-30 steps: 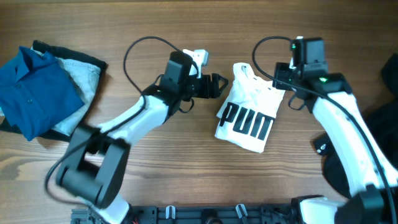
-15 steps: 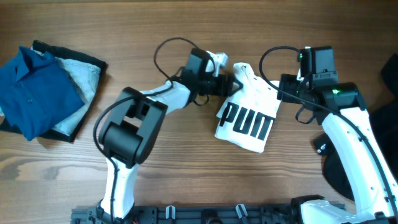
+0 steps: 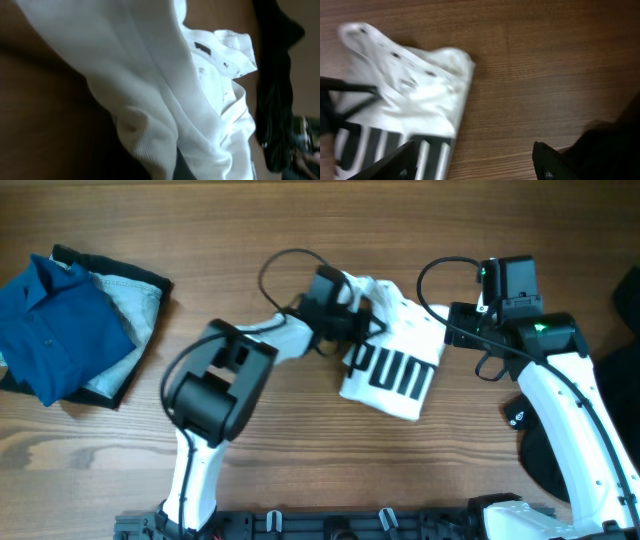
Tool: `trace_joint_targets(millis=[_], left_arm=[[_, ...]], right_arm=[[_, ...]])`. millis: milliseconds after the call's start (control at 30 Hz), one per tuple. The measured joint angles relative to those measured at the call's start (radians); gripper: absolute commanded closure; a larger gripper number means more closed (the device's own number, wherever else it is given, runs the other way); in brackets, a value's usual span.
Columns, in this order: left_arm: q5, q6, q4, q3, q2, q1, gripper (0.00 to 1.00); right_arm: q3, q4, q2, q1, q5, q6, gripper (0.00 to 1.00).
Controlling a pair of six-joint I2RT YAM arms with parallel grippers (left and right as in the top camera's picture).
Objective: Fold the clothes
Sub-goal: 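Carry the folded shirt leftward with the left gripper onto the blue shirt stack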
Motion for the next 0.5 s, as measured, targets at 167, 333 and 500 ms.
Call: trace_joint_targets(millis=[167, 333, 500], left_arm=[[-0.072, 0.0, -0.135, 0.002, -0.172, 0.214, 0.96], [-0.108, 0.037, -0.248, 0.005, -0.319, 0.402, 0.96], [-0.137, 0.113, -0.376, 0.006, -0.421, 0.6, 0.96]], right_arm=[[0.0, -0.006, 0.0, 0.0, 0.0, 0.0, 0.26], [0.0, -0.016, 0.0, 0.0, 0.0, 0.0, 0.26], [0.0, -0.028, 0.0, 0.0, 0.0, 0.0, 0.26]])
